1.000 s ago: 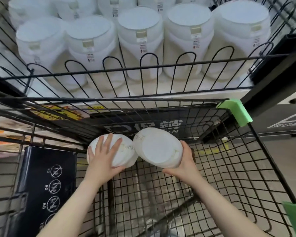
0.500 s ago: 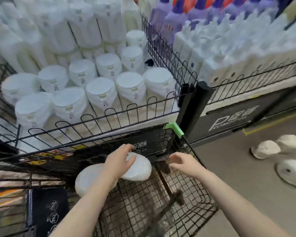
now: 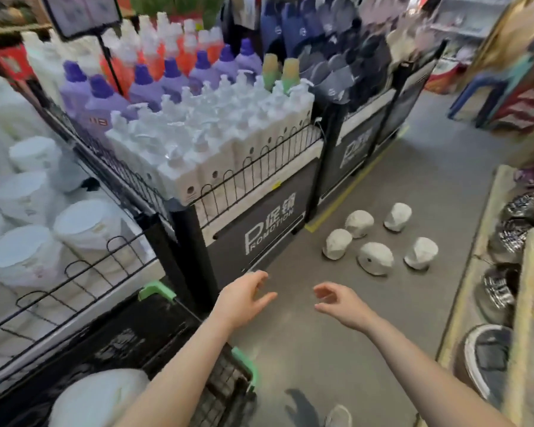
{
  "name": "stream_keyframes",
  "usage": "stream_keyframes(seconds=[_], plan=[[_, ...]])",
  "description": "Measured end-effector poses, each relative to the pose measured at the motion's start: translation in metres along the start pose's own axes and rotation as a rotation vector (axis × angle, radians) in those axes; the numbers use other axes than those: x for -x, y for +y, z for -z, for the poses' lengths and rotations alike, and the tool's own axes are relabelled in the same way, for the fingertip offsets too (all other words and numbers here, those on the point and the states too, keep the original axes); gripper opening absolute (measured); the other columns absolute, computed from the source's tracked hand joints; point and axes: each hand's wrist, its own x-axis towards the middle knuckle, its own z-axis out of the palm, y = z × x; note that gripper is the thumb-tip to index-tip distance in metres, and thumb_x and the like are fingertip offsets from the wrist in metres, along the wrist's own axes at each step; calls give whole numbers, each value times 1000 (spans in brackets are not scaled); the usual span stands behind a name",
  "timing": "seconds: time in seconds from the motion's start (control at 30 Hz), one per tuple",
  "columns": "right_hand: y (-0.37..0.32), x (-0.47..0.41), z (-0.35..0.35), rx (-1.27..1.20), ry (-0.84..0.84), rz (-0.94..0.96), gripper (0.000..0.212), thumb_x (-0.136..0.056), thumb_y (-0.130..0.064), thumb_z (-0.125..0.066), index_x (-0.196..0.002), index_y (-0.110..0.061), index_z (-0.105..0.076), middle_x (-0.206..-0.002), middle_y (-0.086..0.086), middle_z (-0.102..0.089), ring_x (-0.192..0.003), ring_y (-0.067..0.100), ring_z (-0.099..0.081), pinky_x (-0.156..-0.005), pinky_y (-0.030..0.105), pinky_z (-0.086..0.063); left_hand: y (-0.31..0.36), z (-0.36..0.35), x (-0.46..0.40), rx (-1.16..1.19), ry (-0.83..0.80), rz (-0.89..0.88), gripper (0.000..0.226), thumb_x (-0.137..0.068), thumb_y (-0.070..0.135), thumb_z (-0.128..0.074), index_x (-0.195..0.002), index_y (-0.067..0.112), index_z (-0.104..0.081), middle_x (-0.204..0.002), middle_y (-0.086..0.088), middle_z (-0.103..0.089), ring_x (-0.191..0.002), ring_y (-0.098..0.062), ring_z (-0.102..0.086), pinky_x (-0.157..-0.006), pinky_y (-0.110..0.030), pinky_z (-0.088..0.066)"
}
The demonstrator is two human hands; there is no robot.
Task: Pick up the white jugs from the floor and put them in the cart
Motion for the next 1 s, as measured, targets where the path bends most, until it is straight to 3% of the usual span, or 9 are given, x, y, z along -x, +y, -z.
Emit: stream_keyframes(seconds=[0.23,0.33,0.43,0.6,0.77,0.87,0.93,1.0], plan=[[118,-21,132,-71,161,-164,45,-80,-30,-68,-121,-19,-53,-110,5,-62,-108,20,-58,-95,33,-45,115,-90,-132,56,-118,-81,41,-85,45,-59,-119,23,-51,-104,6,-61,-98,-13,-59,-87,-33,-48],[155,-28,183,-120,206,-204,51,-81,-29,-68,-126,-17,-49,-113,2,-56,-106,19,-57,-91,26,-42,155,-115,-182,65,-179,-93,42,-84,42,-60,-120,22,-51,-105,5,-61,-96,-12,-59,-88,-32,-47],[188,-35,223,-170,264,-252,51,-80,-25,-69,-126,-14,-49,-113,4,-55,-99,18,-56,-83,21,-38,183,-134,-228,64,-234,-119,43,-84,43,-60,-122,26,-50,-106,9,-59,-95,-9,-58,-89,-30,-48],[239,-65,270,-293,325,-330,53,-79,-19,-71,-126,-9,-48,-108,3,-52,-71,5,-47,-80,22,-39,213,-161,-310,70,-321,-170,54,-77,53,-55,-122,24,-51,-108,8,-60,-96,-9,-59,-88,-31,-49],[276,-112,317,-390,402,-412,54,-83,-19,-68,-129,-9,-43,-116,5,-50,-95,16,-53,-72,15,-41,240,-186,-412,45,-375,-249,47,-83,45,-61,-123,23,-50,-100,11,-54,-88,-5,-53,-81,-21,-44],[295,-138,348,-447,452,-466,55,-83,-20,-67,-130,-9,-42,-121,8,-51,-97,15,-52,-65,6,-41,261,-196,-478,45,-432,-304,47,-83,43,-62,-124,22,-50,-102,9,-55,-87,-3,-51,-76,-13,-37],[302,-153,368,-508,490,-505,60,-80,-24,-70,-131,-9,-42,-117,6,-50,-95,15,-55,-64,11,-44,277,-202,-520,61,-470,-338,51,-81,47,-61,-123,20,-52,-104,8,-57,-89,-4,-53,-79,-14,-39],[310,-167,390,-576,521,-533,80,-62,-48,-79,-126,-13,-44,-111,3,-48,-90,16,-55,-68,15,-43,292,-212,-560,76,-500,-356,64,-72,63,-52,-122,22,-52,-102,10,-58,-91,-6,-56,-84,-21,-45]])
